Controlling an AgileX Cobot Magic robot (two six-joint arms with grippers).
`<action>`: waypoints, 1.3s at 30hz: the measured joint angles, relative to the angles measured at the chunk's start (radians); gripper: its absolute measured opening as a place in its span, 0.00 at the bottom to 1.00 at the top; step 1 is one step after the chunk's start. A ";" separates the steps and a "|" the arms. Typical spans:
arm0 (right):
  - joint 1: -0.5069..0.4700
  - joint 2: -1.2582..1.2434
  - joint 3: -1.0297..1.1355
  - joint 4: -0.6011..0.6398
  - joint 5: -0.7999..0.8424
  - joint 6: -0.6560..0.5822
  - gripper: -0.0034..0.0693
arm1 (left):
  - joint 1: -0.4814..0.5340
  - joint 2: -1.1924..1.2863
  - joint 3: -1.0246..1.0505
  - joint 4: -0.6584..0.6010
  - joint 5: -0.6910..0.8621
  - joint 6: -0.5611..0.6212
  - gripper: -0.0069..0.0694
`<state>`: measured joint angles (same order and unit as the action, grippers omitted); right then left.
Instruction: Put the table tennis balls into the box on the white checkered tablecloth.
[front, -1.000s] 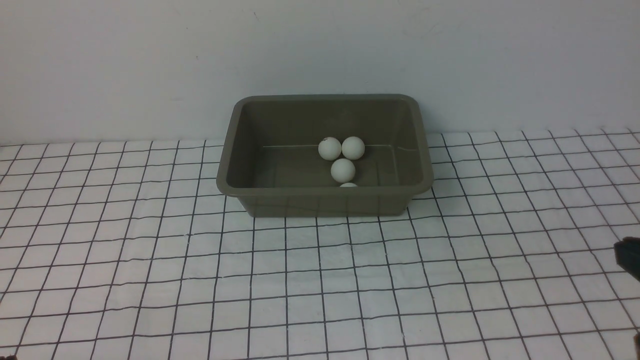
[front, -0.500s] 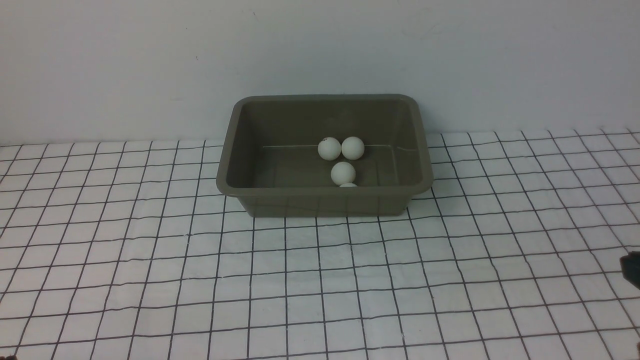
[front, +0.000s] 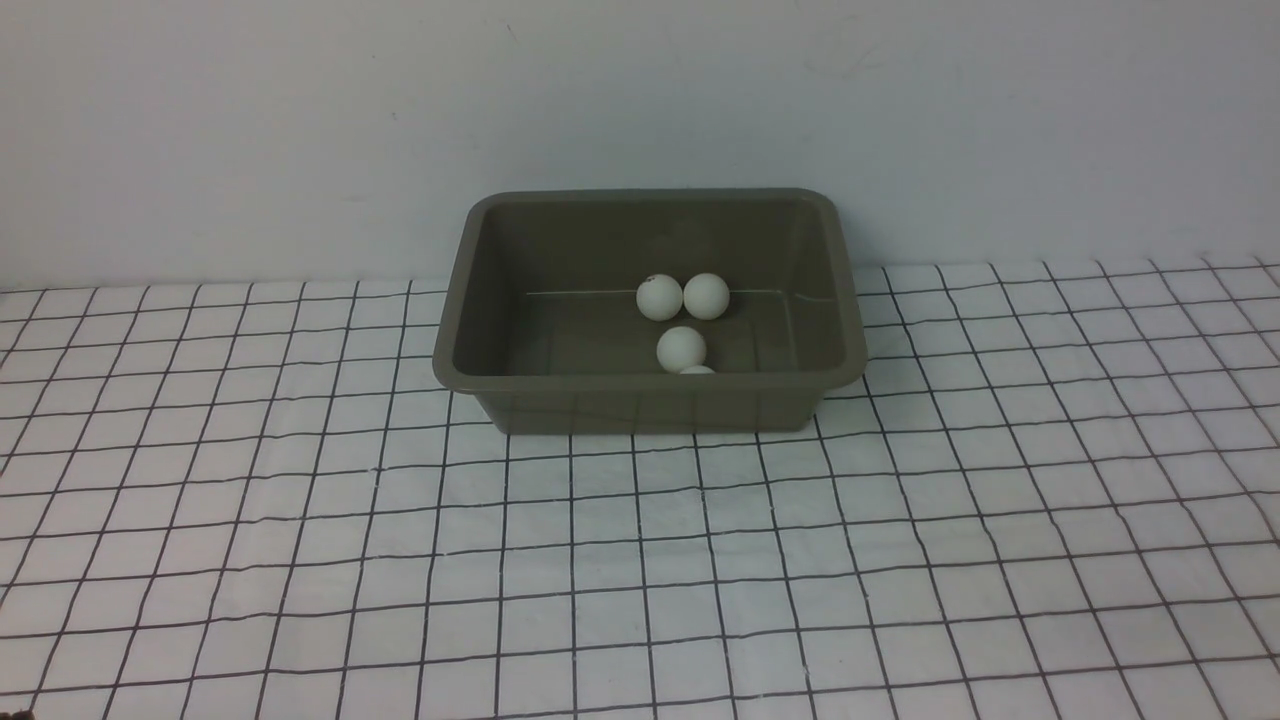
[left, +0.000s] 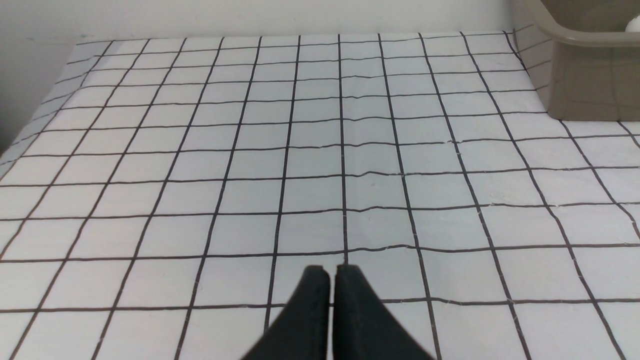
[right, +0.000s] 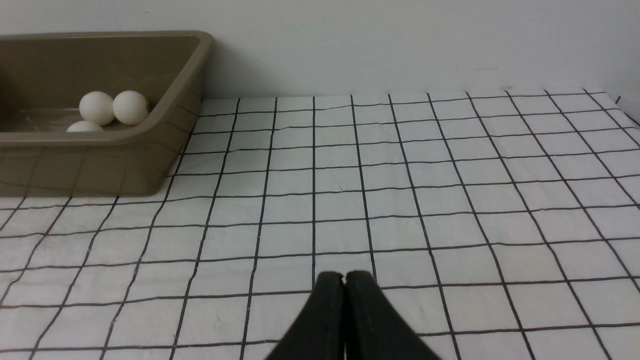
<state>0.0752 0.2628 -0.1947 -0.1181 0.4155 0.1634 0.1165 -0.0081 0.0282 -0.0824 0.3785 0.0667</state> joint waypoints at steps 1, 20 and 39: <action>-0.001 -0.024 0.028 0.000 -0.016 0.000 0.02 | 0.000 0.000 0.000 0.000 0.000 0.000 0.09; -0.001 -0.272 0.222 0.046 -0.061 0.000 0.02 | 0.000 0.000 0.000 0.000 0.000 0.000 0.09; -0.001 -0.272 0.222 0.046 -0.061 0.000 0.02 | 0.000 0.000 0.000 0.000 0.000 0.000 0.09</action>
<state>0.0742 -0.0093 0.0273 -0.0723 0.3549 0.1634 0.1165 -0.0081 0.0282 -0.0824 0.3785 0.0667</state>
